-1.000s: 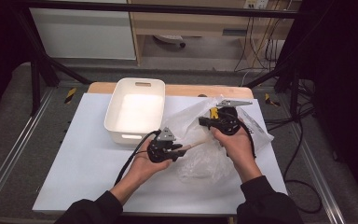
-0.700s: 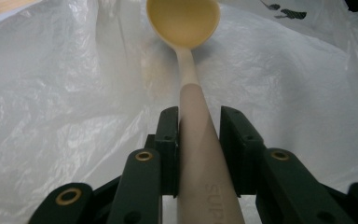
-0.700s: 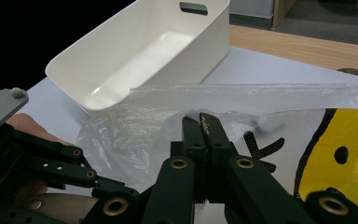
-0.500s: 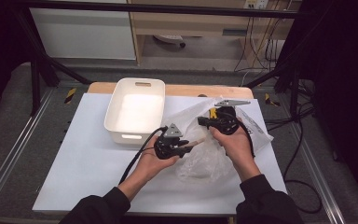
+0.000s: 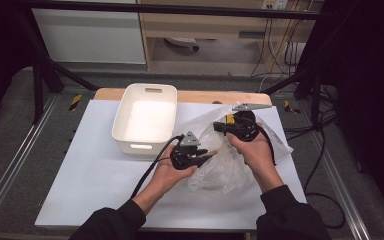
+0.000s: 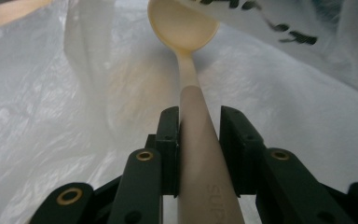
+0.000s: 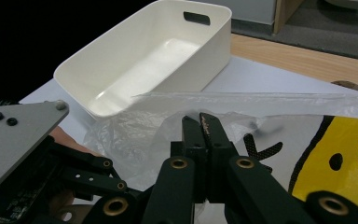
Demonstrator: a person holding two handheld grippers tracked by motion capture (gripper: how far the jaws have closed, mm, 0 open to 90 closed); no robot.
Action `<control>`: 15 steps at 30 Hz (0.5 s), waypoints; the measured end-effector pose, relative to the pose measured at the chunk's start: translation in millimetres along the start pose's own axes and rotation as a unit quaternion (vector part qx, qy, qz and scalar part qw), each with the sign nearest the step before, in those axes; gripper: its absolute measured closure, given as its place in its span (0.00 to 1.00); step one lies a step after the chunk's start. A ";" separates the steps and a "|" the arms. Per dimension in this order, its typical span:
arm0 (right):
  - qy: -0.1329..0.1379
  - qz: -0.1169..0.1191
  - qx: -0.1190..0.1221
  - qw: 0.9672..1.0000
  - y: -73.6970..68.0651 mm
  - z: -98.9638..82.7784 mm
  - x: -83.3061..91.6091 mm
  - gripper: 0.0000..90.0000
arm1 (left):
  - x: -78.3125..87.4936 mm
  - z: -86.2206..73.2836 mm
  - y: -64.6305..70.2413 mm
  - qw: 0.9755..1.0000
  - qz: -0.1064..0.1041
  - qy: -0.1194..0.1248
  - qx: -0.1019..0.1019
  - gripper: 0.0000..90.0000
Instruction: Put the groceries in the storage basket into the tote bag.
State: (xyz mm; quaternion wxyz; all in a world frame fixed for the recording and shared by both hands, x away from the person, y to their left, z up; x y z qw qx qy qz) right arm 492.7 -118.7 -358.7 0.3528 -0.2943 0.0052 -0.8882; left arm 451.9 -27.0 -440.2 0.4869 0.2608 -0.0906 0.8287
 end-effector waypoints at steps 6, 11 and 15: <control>0.001 -0.002 0.001 1.000 1.4 2.3 0.4 1.00 | -8.8 0.3 -0.1 1.000 0.006 -0.009 -0.005 0.77; 0.004 0.003 0.004 1.000 -2.6 4.4 0.4 1.00 | -16.7 -1.2 0.4 1.000 0.012 -0.012 -0.012 0.77; 0.008 0.008 0.006 1.000 -8.0 7.7 2.2 1.00 | -23.6 -0.1 0.5 1.000 0.021 -0.009 -0.021 0.77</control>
Point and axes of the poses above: each handheld gripper's, and its own axes: x roughly backward along the jaws, z roughly out of its top, y roughly to its right, the point moved 8 cm from there along -x, roughly forward along the jaws
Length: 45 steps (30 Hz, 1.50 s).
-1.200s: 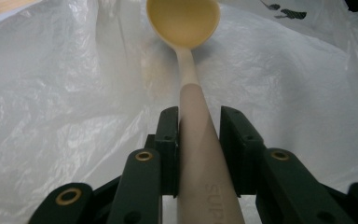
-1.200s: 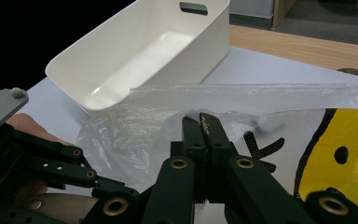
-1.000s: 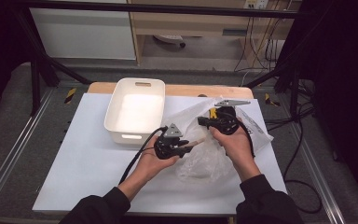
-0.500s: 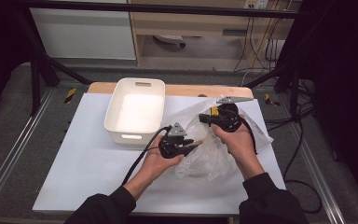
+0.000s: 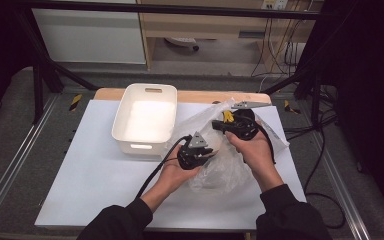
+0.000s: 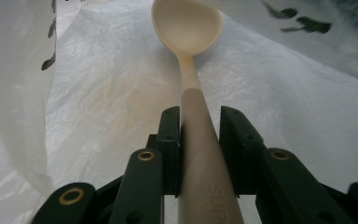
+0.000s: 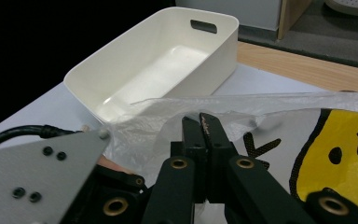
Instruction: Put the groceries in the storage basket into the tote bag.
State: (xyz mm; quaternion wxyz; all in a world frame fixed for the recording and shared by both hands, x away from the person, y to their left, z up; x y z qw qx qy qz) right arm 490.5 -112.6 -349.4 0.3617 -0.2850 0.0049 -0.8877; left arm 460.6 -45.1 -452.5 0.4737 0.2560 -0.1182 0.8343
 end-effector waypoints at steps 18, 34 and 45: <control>0.023 -0.001 0.000 1.000 -0.7 19.8 14.1 1.00 | -17.1 -3.4 2.8 1.000 0.009 0.007 -0.029 0.78; 0.021 0.001 0.008 1.000 -4.6 18.4 16.9 1.00 | -27.1 14.3 1.4 0.998 0.041 0.039 -0.037 0.79; 0.019 -0.004 0.004 1.000 0.3 13.8 20.3 1.00 | -47.3 19.6 -4.9 0.998 0.038 0.051 -0.022 0.80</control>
Point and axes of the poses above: each handheld gripper's, and its own axes: x roughly backward along the jaws, z roughly out of its top, y roughly to its right, the point moved 8 cm from there along -x, roughly forward along the jaws
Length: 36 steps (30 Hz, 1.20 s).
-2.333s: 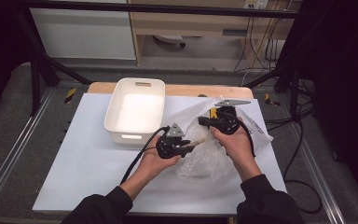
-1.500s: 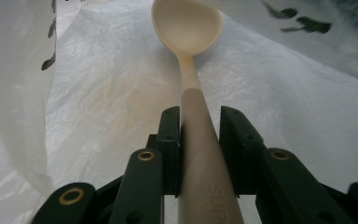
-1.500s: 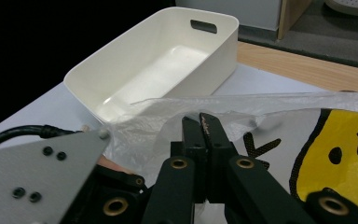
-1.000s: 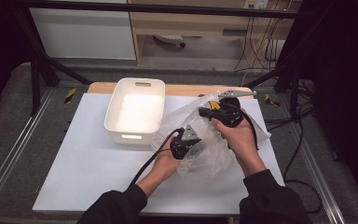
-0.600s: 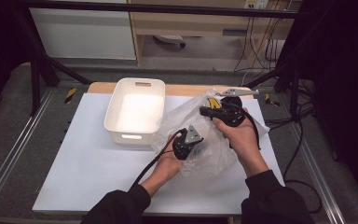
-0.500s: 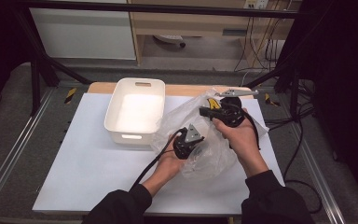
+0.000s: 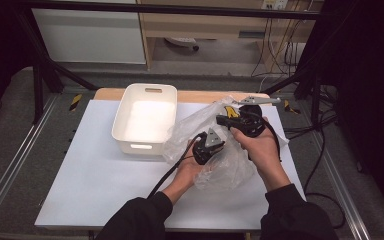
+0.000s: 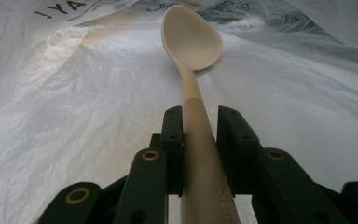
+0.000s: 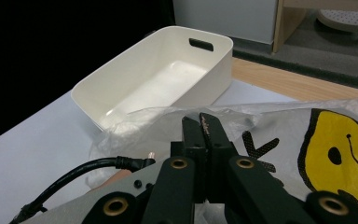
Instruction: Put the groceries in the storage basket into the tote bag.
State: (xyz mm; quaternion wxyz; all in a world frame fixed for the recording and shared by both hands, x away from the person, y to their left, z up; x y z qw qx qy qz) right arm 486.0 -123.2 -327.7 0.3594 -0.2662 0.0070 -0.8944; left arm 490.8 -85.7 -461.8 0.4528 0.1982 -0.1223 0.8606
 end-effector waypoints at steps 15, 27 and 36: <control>-0.005 0.002 0.001 1.000 -0.1 -4.6 -3.3 1.00 | -11.6 -17.9 -9.8 1.000 -0.006 -0.019 -0.005 0.79; -0.011 0.006 0.000 1.000 -1.1 -8.7 -7.8 1.00 | -20.0 -39.3 -8.9 0.996 -0.008 -0.088 -0.016 0.79; -0.013 0.005 -0.007 1.000 1.6 -12.2 -9.7 1.00 | -4.9 -44.2 -2.2 0.995 0.018 -0.093 -0.038 0.56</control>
Point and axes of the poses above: each handheld gripper's, and its own axes: x roughly backward along the jaws, z roughly out of its top, y roughly to its right, the point moved 8 cm from there along -x, roughly forward along the jaws
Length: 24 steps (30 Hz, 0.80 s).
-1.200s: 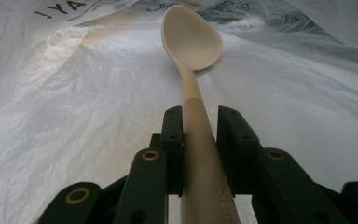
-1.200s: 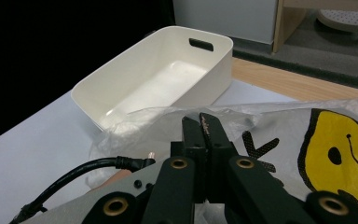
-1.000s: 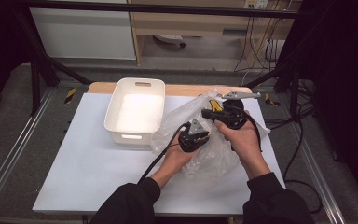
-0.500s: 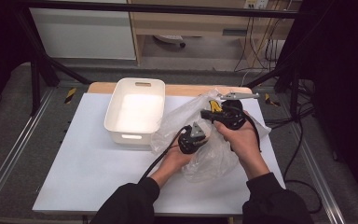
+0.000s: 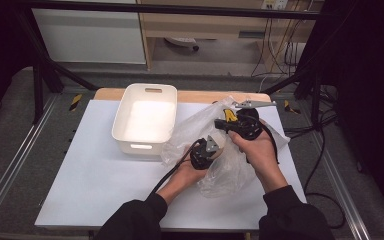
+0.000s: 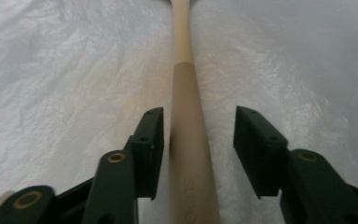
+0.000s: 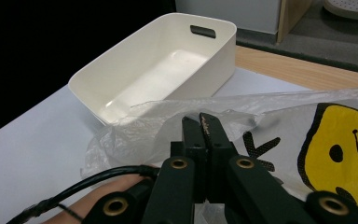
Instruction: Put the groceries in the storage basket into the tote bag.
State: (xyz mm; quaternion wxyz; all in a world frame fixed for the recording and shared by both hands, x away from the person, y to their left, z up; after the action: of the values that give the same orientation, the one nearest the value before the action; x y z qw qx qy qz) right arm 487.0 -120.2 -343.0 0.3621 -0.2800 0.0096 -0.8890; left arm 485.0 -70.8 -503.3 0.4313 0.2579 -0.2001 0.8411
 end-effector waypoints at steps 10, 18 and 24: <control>0.001 0.006 -0.014 1.000 3.1 -11.0 -4.3 1.00 | 32.7 -10.3 18.1 1.000 -0.003 0.018 -0.009 0.42; -0.003 0.004 -0.019 1.000 5.3 -24.1 -8.8 1.00 | 77.6 -25.4 23.0 0.998 -0.021 0.048 0.024 0.40; -0.010 0.003 -0.014 1.000 2.1 -36.0 -12.3 1.00 | 106.0 -35.0 23.3 0.997 -0.028 0.062 0.047 0.39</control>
State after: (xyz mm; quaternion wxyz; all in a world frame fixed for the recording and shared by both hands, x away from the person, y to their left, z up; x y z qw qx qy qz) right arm 477.3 -120.5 -379.9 0.3605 -0.2941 0.0193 -0.8849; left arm 404.1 2.0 -469.2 0.4538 0.2311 -0.1257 0.8514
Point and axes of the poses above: each handheld gripper's, and its own axes: x roughly backward along the jaws, z roughly out of its top, y roughly to its right, the point moved 8 cm from there along -x, roughly forward along the jaws
